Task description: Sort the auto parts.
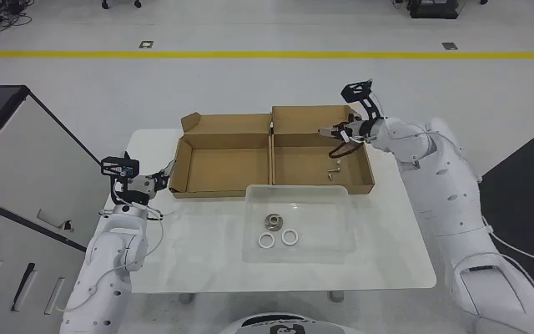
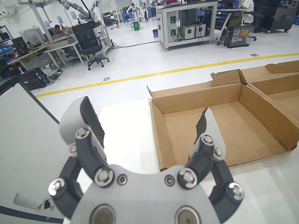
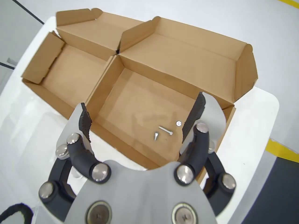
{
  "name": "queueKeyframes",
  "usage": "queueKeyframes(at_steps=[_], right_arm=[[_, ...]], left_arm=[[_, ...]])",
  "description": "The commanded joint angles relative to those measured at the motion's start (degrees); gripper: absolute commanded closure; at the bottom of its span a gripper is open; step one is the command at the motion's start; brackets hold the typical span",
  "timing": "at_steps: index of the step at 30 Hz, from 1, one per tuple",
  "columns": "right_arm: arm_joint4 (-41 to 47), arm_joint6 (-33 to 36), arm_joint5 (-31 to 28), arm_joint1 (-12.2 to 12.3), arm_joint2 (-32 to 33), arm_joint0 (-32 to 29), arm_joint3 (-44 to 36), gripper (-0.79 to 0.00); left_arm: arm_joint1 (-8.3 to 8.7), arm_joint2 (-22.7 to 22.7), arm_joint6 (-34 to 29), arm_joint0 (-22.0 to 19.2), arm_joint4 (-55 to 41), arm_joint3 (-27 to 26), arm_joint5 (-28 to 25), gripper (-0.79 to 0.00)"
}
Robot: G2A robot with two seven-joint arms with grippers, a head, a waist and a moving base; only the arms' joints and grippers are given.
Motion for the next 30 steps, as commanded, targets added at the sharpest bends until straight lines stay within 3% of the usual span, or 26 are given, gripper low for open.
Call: queueKeyframes(at_steps=[1, 8, 15, 26, 30], right_arm=[[2.4, 2.0, -0.2, 0.8, 4.5, -3.6, -5.0, -0.785], [24.5, 8.4, -4.7, 2.7, 18.7, -14.8, -14.2, -0.785], [39.3, 13.9, -6.3, 4.0, 29.9, -22.4, -15.9, -0.785], [59.6, 18.7, -6.9, 4.8, 36.2, -26.9, -11.6, -0.785], [59.9, 18.8, -6.9, 4.8, 36.3, -27.0, -11.5, -0.785]], left_arm=[[0.00, 0.0, 0.0, 0.0, 0.0, 0.0, 0.0, -0.785], [0.00, 0.0, 0.0, 0.0, 0.0, 0.0, 0.0, -0.785], [0.00, 0.0, 0.0, 0.0, 0.0, 0.0, 0.0, -0.785], [0.00, 0.0, 0.0, 0.0, 0.0, 0.0, 0.0, -0.785], [0.00, 0.0, 0.0, 0.0, 0.0, 0.0, 0.0, -0.785]])
